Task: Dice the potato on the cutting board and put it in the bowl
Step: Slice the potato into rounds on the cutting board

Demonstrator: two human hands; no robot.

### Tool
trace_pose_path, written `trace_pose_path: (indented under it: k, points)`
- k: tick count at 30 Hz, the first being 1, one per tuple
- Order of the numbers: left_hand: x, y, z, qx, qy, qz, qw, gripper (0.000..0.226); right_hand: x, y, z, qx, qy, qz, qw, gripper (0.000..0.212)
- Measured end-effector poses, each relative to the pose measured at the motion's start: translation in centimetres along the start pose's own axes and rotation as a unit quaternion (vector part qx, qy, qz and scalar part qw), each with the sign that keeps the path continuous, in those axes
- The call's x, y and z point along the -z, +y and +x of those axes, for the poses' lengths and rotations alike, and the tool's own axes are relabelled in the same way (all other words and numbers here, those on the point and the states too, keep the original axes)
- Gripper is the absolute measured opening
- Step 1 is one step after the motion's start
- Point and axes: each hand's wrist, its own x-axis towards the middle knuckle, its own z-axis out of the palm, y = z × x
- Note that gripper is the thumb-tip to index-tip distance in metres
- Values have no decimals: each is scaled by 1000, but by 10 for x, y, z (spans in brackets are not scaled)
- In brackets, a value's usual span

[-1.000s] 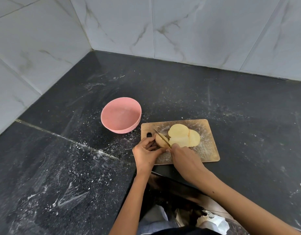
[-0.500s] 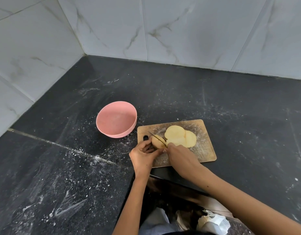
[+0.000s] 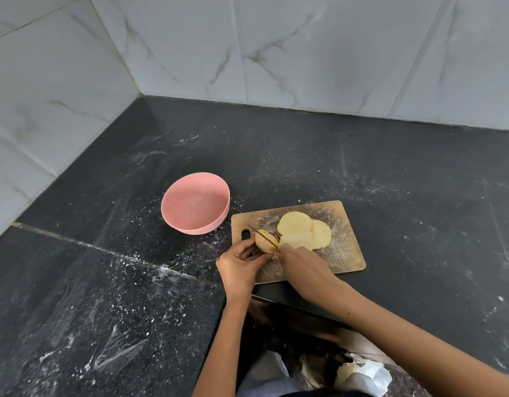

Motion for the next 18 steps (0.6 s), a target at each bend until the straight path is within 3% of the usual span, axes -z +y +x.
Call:
trace_pose_path:
  k: [14, 18]
  points:
    - [4, -6, 2, 8, 3, 26, 1000, 54, -2, 2, -6, -7, -9, 16, 1000, 26]
    - [4, -4, 4, 14, -10, 34, 999, 53, -2, 1, -4, -14, -3, 12, 1000, 15]
